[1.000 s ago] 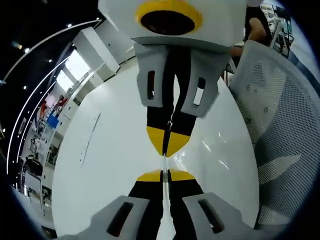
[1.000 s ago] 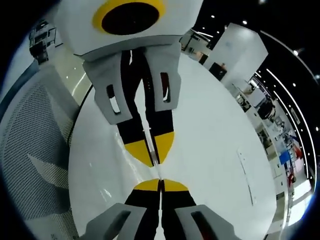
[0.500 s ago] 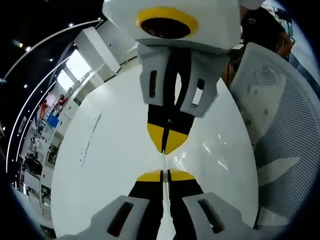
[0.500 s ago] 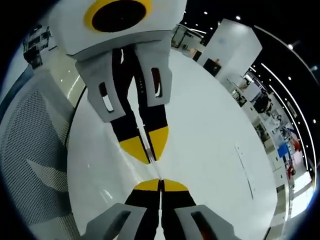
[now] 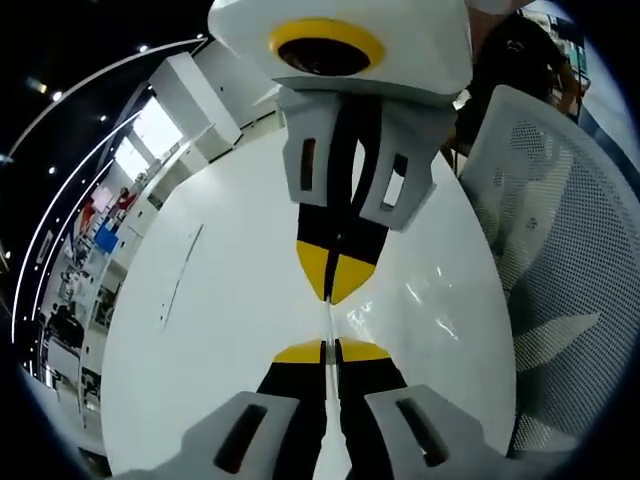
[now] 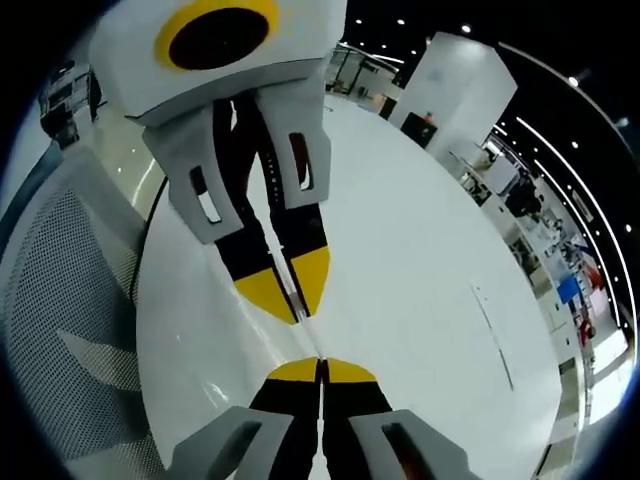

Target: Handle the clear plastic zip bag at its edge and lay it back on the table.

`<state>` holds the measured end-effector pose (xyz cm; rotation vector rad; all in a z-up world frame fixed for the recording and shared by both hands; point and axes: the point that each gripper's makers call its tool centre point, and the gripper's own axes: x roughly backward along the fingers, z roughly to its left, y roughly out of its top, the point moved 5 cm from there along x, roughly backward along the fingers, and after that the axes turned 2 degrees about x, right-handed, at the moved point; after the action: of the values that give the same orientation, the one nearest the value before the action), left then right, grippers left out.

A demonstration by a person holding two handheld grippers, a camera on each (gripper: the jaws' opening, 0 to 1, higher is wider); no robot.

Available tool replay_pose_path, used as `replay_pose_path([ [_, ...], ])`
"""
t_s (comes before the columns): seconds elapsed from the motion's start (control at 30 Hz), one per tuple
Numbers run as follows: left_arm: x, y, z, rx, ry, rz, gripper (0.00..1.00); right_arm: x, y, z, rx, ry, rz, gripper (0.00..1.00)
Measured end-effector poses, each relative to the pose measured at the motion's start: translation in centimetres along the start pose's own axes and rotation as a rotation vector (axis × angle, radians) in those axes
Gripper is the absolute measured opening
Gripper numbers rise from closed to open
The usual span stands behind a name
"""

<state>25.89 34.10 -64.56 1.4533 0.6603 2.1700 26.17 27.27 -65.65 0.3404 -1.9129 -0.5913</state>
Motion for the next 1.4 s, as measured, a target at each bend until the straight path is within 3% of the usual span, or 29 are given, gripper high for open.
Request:
replay_pose_path([
  [1.4,0.4,-0.4,0.4,0.022,0.002,0.007,0.0,0.7,-0.6,-0.8,-0.043,-0.026,0.013,0.0],
])
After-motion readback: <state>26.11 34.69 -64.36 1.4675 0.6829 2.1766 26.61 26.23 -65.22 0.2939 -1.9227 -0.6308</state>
